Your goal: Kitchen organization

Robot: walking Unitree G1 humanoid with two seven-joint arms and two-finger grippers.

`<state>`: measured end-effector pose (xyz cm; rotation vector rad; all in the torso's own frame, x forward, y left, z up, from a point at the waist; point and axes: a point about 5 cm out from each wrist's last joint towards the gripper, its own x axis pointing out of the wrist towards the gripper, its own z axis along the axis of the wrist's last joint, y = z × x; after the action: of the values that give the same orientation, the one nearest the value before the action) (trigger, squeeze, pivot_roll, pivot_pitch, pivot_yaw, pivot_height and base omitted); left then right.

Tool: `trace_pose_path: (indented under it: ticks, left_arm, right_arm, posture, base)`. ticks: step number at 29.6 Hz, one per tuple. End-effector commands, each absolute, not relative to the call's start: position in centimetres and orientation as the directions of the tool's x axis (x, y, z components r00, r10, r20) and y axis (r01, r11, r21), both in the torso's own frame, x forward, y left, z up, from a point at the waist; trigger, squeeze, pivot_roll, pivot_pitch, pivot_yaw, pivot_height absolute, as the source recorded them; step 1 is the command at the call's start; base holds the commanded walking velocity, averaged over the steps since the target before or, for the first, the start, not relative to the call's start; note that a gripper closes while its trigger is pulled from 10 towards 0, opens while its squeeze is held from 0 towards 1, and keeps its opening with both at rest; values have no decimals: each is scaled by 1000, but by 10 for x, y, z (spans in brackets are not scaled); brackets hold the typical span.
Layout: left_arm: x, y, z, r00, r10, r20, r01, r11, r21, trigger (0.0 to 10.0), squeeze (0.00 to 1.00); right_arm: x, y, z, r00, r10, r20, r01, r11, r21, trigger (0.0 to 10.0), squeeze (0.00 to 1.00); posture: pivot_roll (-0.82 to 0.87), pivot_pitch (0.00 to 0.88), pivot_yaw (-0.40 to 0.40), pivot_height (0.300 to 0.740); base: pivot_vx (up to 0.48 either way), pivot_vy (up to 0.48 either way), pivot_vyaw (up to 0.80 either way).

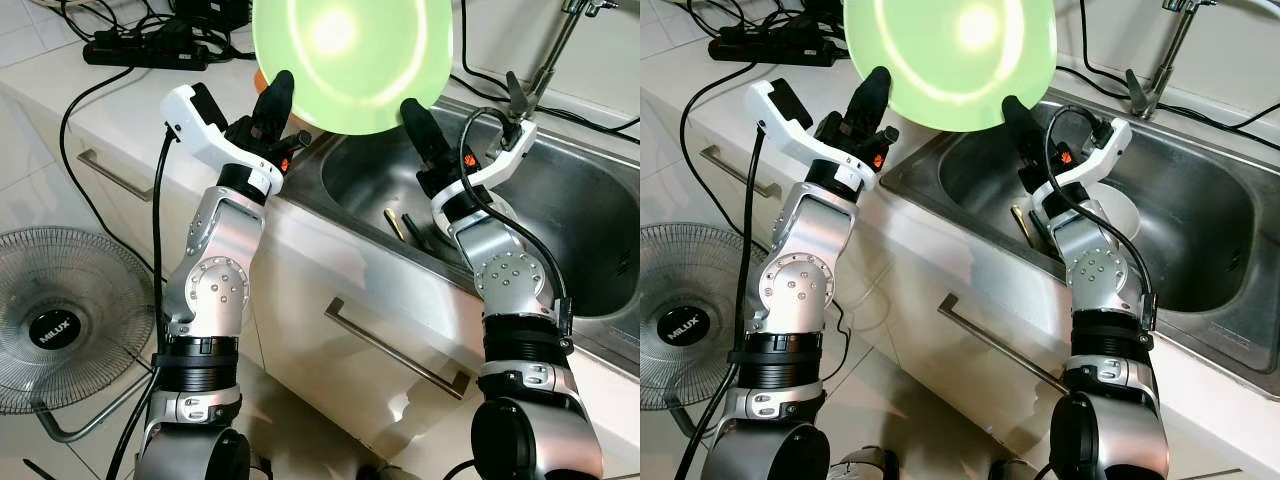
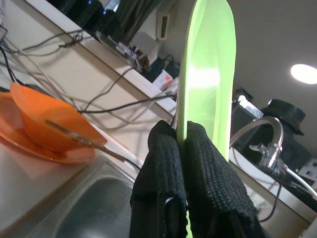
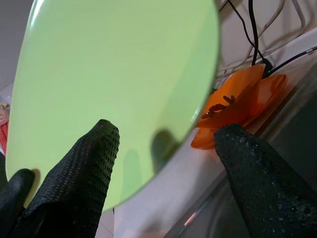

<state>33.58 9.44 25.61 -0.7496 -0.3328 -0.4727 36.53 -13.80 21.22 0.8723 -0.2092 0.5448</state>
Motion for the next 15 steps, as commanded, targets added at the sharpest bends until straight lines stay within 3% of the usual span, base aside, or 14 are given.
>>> trace_pose_path:
  ticks: [1,14,15]
  left_arm:
    - [331,88,264,808,-327,490,578,606,-547,10000,0]
    - [333,85,251,828,-347,441,560,554,-616,10000,0]
    - [334,85,249,831,-347,434,555,541,-632,10000,0]
  right_arm:
    - [364,-138,216,836,374,401,-547,513,661,10000,0]
    - [364,-140,216,845,355,399,-534,520,667,10000,0]
    - [365,-140,216,848,350,398,-529,522,669,9608,0]
  posture:
    - [86,74,0,740]
    - [88,77,2,740]
    - [89,77,0,740]
  base:
    - [0,0,0]
    - [0,0,0]
    - [0,0,0]
